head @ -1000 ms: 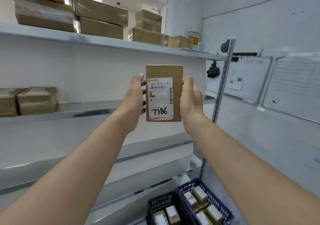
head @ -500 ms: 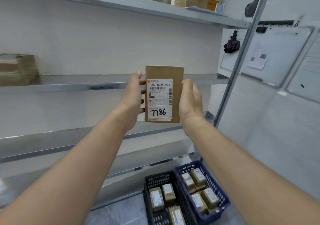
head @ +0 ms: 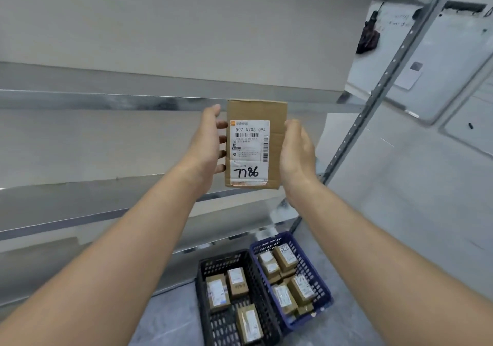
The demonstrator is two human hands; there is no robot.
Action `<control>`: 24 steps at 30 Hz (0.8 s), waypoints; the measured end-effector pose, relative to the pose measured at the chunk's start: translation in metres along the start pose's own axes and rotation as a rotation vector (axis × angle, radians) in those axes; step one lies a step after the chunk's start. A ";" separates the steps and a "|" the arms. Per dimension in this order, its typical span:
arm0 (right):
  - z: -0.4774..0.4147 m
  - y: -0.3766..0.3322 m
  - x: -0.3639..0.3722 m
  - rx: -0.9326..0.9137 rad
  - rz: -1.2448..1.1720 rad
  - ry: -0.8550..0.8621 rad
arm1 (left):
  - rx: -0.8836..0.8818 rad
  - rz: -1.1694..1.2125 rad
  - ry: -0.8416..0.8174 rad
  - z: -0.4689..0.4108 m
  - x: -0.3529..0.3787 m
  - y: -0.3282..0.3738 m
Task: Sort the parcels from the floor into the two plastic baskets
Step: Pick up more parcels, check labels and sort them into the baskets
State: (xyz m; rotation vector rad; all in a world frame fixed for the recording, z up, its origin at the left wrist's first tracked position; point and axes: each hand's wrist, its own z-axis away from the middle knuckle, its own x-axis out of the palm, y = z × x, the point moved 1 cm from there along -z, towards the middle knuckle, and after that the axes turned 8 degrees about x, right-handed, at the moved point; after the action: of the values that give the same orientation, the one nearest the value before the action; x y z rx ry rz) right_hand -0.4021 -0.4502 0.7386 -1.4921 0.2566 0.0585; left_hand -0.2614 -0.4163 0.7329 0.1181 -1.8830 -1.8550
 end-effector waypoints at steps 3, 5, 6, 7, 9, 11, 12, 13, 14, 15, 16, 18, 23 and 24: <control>-0.027 0.009 0.009 0.002 0.040 -0.001 | -0.011 -0.004 0.018 -0.023 0.001 -0.012; -0.044 0.015 0.011 -0.005 0.058 -0.010 | -0.012 -0.004 0.030 -0.034 0.005 -0.022; -0.053 0.018 0.012 -0.006 0.066 -0.019 | -0.016 -0.006 0.036 -0.040 0.008 -0.028; -0.062 0.022 0.011 -0.003 0.071 -0.030 | -0.021 -0.008 0.045 -0.045 0.011 -0.033; -0.081 0.033 0.009 0.016 0.068 -0.065 | -0.034 -0.011 0.072 -0.053 0.020 -0.045; -0.101 0.044 0.005 0.037 0.069 -0.116 | -0.042 -0.028 0.102 -0.059 0.031 -0.057; -0.113 0.051 0.003 0.041 0.065 -0.144 | -0.045 -0.038 0.120 -0.062 0.037 -0.064; -0.124 0.058 0.001 0.042 0.060 -0.172 | -0.045 -0.047 0.143 -0.064 0.043 -0.071; -0.135 0.064 0.000 0.043 0.058 -0.201 | -0.042 -0.059 0.172 -0.066 0.050 -0.077; -0.144 0.069 -0.001 0.044 0.057 -0.236 | -0.035 -0.075 0.209 -0.067 0.056 -0.084; -0.154 0.076 -0.001 0.044 0.052 -0.274 | -0.026 -0.090 0.250 -0.069 0.062 -0.093; -0.174 0.090 -0.003 0.057 0.047 -0.350 | -0.024 -0.098 0.341 -0.072 0.074 -0.109; -0.211 0.131 -0.017 0.103 0.036 -0.480 | -0.068 -0.124 0.502 -0.077 0.110 -0.153; -0.216 0.140 -0.020 0.119 0.038 -0.487 | -0.079 -0.138 0.520 -0.079 0.114 -0.162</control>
State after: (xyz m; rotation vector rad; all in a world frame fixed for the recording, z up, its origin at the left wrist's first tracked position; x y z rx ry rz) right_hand -0.4782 -0.6500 0.5935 -1.3093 -0.1042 0.4245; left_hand -0.3743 -0.5451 0.6064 0.6506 -1.4689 -1.7639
